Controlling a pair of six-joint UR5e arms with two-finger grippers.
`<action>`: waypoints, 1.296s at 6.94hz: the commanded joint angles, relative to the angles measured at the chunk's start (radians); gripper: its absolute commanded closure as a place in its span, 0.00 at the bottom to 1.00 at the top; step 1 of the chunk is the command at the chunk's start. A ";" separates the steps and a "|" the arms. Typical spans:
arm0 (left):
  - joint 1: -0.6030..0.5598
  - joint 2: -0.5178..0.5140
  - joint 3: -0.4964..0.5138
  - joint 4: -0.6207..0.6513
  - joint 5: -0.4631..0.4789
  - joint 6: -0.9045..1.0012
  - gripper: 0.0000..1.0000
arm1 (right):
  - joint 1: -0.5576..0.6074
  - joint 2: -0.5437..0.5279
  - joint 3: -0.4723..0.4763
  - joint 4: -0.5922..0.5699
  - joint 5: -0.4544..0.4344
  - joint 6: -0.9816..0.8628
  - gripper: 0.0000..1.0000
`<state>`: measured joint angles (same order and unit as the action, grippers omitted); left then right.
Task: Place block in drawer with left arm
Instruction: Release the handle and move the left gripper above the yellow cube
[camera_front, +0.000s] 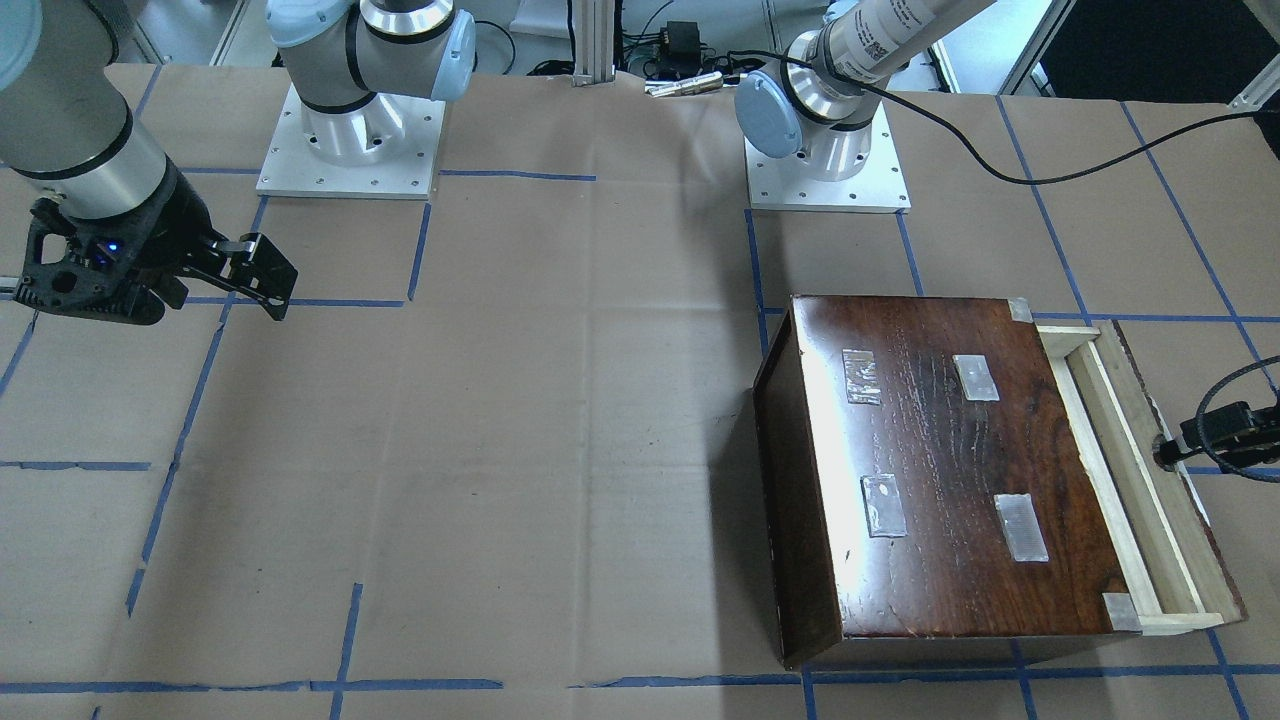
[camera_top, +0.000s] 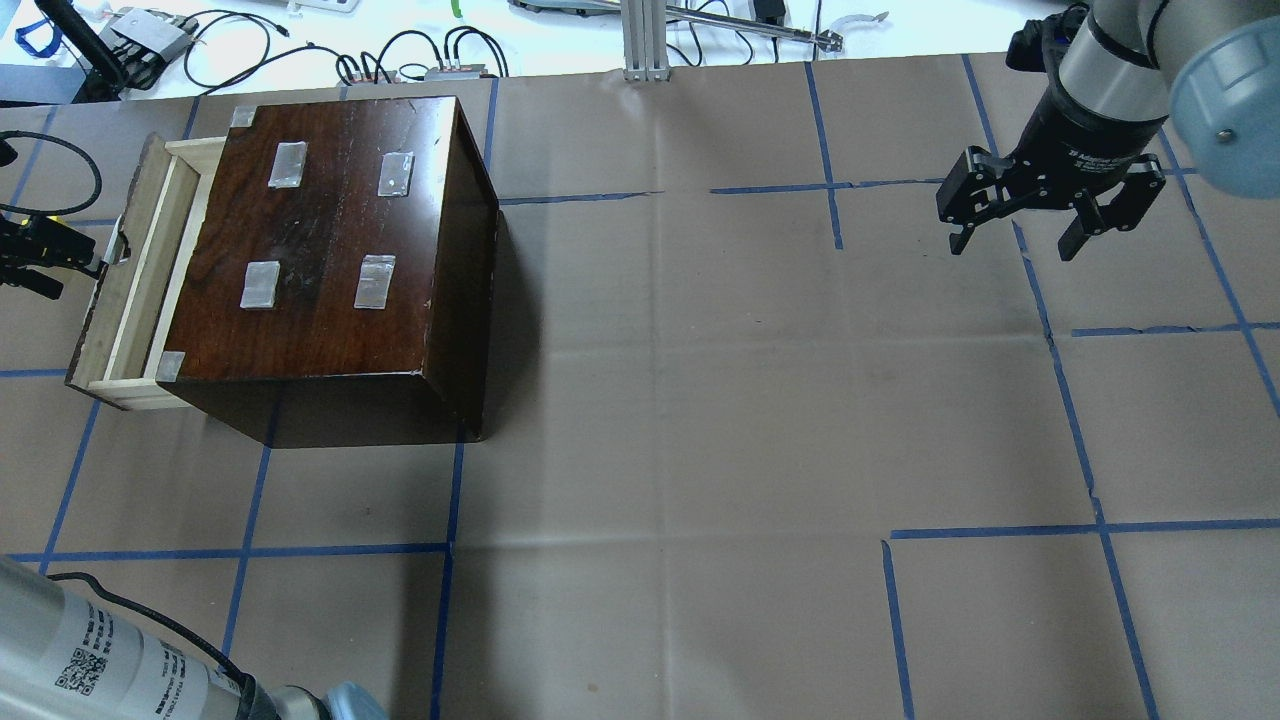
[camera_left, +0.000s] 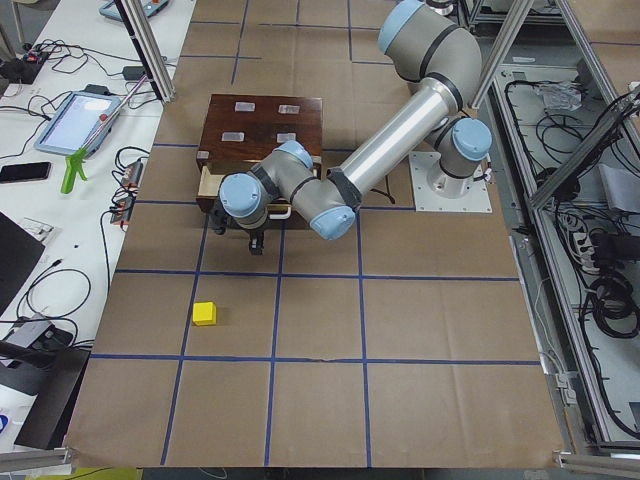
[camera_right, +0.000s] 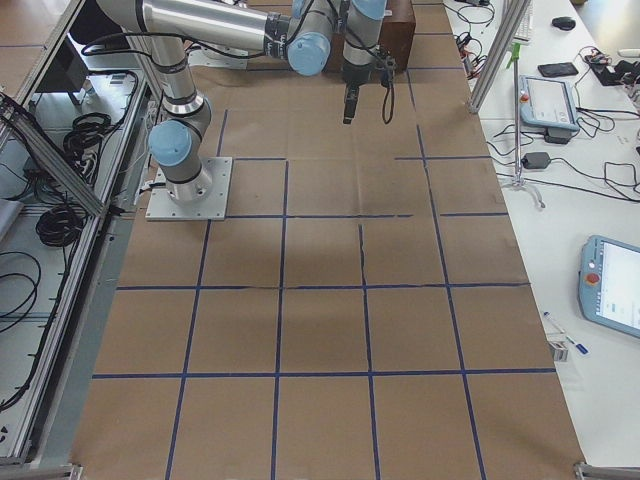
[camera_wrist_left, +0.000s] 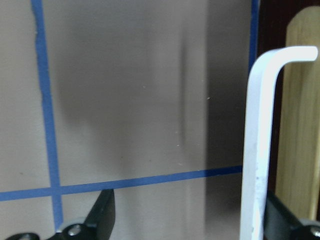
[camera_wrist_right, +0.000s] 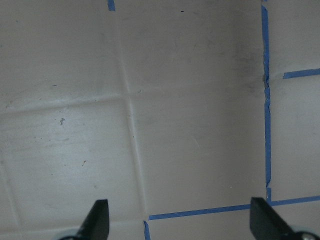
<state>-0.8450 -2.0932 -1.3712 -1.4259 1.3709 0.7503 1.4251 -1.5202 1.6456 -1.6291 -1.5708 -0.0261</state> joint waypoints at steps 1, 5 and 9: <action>0.003 -0.005 0.017 -0.004 0.028 0.003 0.01 | 0.000 -0.001 0.000 0.000 0.000 0.000 0.00; 0.037 0.001 0.020 0.004 0.048 0.003 0.01 | 0.000 -0.001 -0.001 0.000 0.000 0.000 0.00; 0.032 0.010 0.113 -0.004 0.103 0.000 0.01 | 0.000 -0.001 0.000 0.000 0.000 0.000 0.00</action>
<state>-0.8127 -2.0743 -1.2908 -1.4295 1.4483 0.7504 1.4251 -1.5210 1.6459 -1.6291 -1.5708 -0.0261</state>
